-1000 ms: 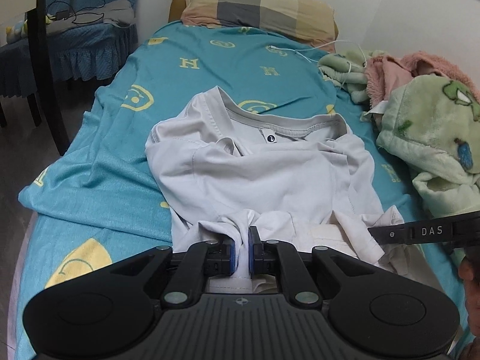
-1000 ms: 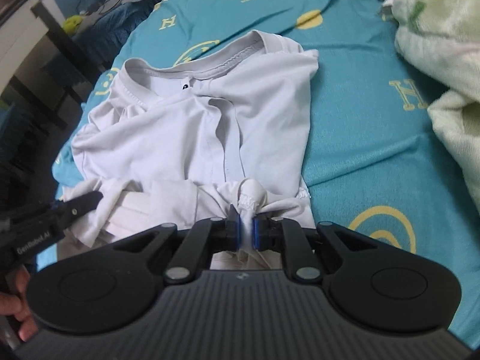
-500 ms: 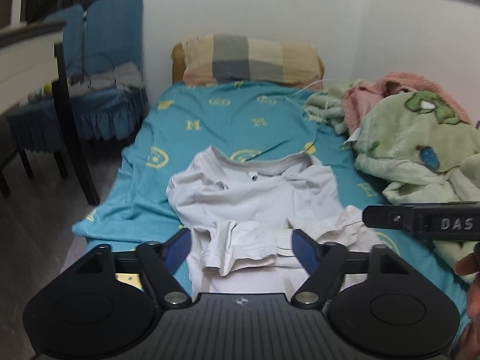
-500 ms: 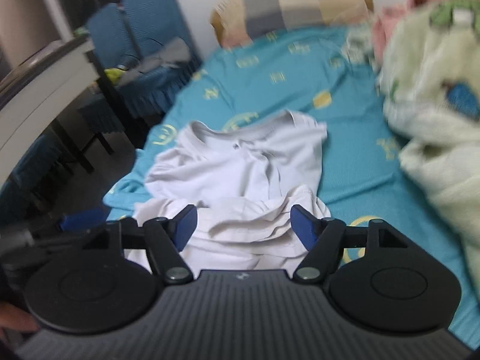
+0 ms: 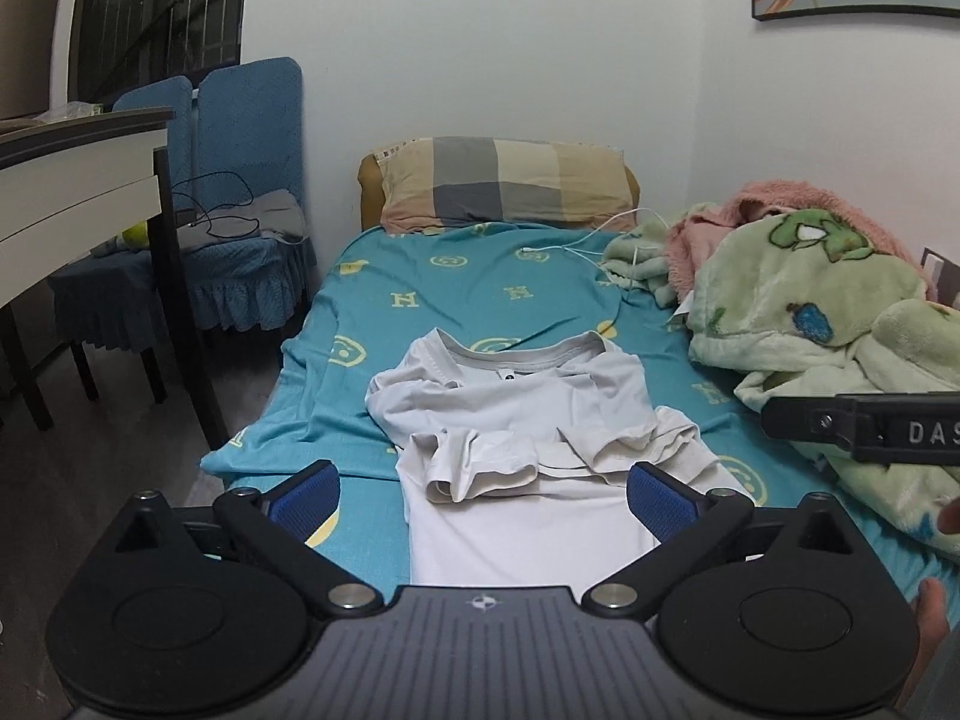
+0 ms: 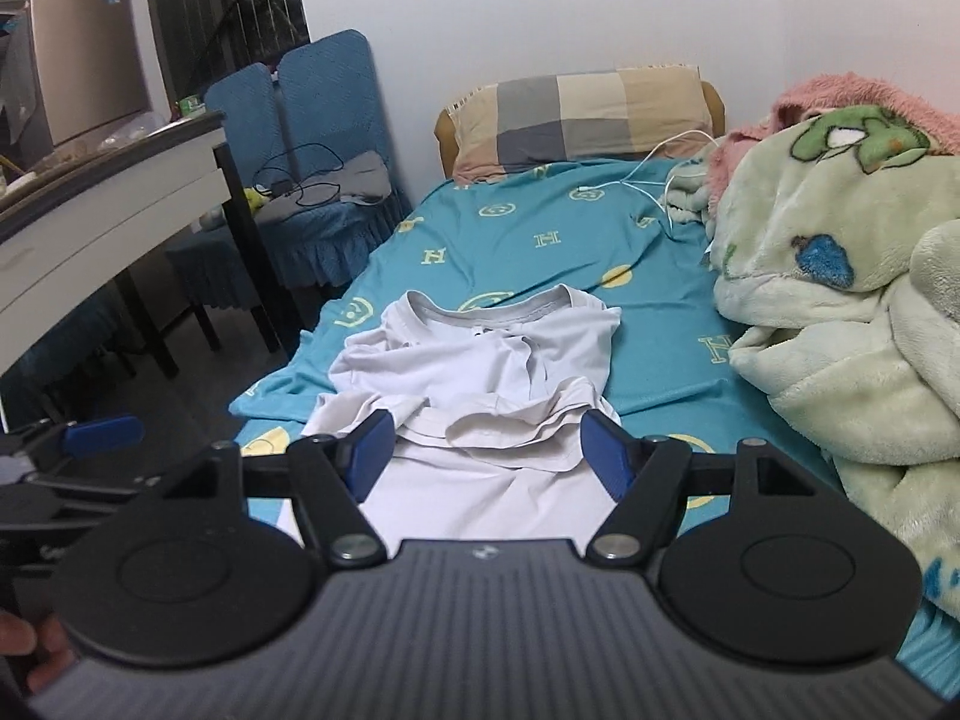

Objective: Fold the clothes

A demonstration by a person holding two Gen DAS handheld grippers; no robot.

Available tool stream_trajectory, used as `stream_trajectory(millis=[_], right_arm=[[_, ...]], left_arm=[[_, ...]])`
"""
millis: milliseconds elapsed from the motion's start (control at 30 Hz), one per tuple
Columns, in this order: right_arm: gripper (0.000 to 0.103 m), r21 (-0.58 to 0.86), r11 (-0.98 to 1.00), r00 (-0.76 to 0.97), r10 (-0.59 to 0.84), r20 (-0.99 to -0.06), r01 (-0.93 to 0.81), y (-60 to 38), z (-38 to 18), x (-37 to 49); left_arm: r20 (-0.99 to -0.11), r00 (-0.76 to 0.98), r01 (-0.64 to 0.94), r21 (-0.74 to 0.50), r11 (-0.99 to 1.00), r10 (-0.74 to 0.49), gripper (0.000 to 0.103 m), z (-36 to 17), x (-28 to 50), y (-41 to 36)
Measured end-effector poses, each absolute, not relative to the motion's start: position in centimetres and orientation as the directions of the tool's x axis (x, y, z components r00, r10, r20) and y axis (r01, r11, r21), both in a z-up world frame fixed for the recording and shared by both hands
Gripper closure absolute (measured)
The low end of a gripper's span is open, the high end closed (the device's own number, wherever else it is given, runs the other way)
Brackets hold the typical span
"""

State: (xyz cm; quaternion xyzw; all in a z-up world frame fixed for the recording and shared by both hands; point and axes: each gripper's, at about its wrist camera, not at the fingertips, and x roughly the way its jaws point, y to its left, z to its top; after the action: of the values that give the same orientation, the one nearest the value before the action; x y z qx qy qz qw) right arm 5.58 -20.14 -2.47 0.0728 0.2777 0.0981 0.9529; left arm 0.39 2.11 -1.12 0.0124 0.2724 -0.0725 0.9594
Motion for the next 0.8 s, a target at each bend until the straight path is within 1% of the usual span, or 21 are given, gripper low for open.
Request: stream_trajectory(millis=[133, 400, 500, 700, 800], right_arm=[[0.032, 0.201, 0.971, 0.821, 0.221, -0.526, -0.132, -20.2, -3.0, 6.3], [0.032, 0.199, 0.973, 0.807, 0.212, -0.552, -0.119, -20.1, -3.7, 6.8], [0.032, 0.196, 0.973, 0.804, 0.210, -0.556, -0.119, -20.0, -3.7, 6.8], [0.032, 0.207, 0.972, 0.801, 0.208, -0.561, -0.107, -20.4, -3.6, 6.8], [0.032, 0.224, 0.970, 0.792, 0.206, -0.575, -0.090, -20.7, -3.9, 7.0]], left_arm=[[-0.538, 0.832, 0.136, -0.042, 0.990, -0.137, 0.000, -1.7, 1.4, 2.5], [-0.613, 0.778, 0.133, -0.059, 0.989, -0.141, 0.000, -3.5, 2.6, 2.3], [-0.633, 0.761, 0.135, -0.053, 0.989, -0.138, 0.000, -4.1, 2.8, 2.0], [-0.647, 0.752, 0.141, -0.025, 0.990, -0.124, 0.000, -4.5, 2.9, 1.5], [-0.677, 0.714, 0.138, -0.114, 0.984, -0.178, 0.000, -4.8, 3.3, 2.1]])
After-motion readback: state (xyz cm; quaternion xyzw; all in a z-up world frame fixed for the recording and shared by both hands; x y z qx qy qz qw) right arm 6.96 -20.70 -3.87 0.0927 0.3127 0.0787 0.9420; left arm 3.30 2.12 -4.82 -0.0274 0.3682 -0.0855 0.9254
